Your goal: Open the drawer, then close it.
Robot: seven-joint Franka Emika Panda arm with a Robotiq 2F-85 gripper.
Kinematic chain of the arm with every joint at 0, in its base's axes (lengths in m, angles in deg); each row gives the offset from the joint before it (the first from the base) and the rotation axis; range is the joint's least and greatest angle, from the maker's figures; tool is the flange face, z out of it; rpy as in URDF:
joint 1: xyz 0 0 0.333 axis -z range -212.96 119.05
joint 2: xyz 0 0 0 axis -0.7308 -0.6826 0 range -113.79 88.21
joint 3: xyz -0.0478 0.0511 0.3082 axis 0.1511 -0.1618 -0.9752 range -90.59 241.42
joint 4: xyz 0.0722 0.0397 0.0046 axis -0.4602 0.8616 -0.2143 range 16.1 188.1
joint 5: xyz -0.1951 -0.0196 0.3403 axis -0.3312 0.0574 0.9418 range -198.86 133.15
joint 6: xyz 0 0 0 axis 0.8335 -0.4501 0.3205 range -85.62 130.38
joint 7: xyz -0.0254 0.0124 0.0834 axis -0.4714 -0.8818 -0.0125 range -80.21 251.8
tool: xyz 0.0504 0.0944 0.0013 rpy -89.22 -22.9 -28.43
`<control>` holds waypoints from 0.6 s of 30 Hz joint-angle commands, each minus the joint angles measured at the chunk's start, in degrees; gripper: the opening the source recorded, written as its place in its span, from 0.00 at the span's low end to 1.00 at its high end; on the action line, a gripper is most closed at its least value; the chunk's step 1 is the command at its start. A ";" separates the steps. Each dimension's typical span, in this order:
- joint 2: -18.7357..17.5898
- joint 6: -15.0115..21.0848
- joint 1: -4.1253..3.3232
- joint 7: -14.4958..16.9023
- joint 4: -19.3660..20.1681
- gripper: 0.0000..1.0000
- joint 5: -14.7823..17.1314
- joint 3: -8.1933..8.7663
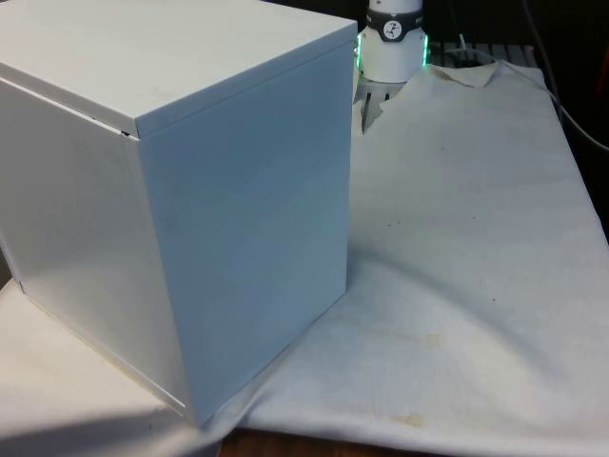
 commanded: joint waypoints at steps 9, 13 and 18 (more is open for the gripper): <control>0.69 1.89 0.11 5.04 0.40 1.00 -0.23 1.03; 0.69 2.86 0.11 6.99 0.46 1.00 -0.11 1.55; 0.69 4.07 0.06 8.71 0.69 1.00 0.00 1.95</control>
